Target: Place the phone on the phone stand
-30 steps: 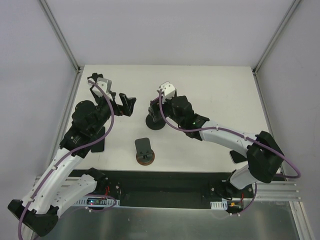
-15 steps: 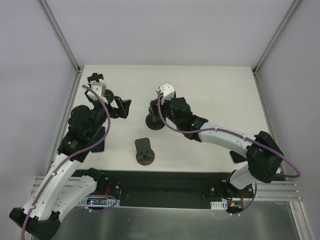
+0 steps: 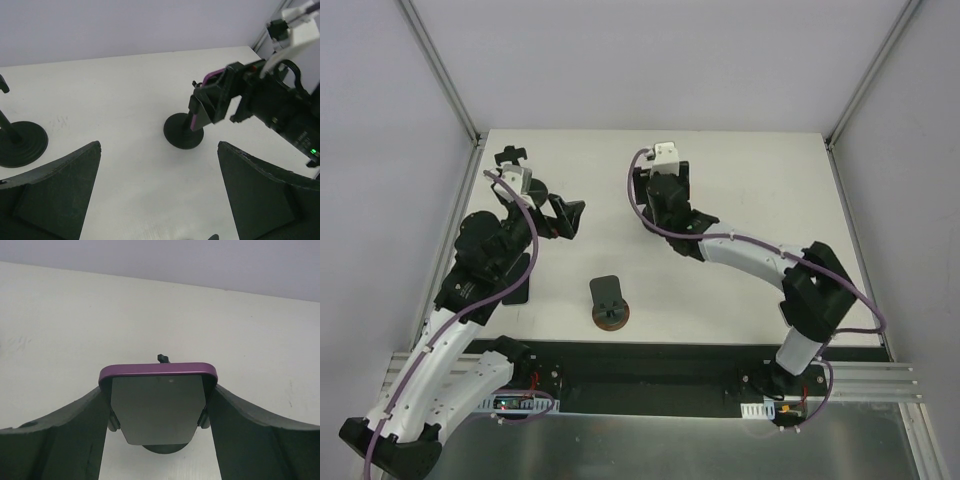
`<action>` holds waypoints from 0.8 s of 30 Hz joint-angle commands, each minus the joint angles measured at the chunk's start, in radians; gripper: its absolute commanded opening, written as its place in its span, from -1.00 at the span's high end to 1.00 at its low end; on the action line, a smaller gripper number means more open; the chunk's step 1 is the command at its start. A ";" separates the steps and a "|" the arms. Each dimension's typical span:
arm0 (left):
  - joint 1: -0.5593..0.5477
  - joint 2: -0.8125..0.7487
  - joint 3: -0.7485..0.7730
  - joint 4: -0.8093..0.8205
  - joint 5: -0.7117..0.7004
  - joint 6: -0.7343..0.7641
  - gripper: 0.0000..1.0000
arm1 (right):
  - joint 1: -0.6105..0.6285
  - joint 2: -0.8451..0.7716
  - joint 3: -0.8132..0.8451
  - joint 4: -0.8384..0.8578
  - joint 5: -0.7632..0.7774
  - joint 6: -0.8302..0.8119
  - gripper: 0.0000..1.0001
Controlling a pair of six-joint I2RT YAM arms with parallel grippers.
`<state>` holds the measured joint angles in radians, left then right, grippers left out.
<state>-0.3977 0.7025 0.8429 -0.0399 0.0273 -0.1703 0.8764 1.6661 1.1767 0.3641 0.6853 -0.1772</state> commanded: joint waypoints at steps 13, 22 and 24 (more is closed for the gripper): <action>0.010 -0.051 0.004 0.038 0.059 -0.032 -0.98 | -0.240 0.559 0.918 -0.117 -0.013 -0.071 0.99; 0.017 -0.014 0.004 0.037 0.074 -0.035 -0.98 | -0.297 0.748 1.199 -0.165 -0.095 -0.062 0.99; 0.028 -0.009 0.005 0.037 0.092 -0.047 -0.98 | -0.304 0.780 1.229 -0.160 -0.105 -0.076 0.99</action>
<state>-0.3946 0.6880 0.8425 -0.0391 0.0746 -0.1947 0.5884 2.4264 2.2711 0.1146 0.6083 -0.2218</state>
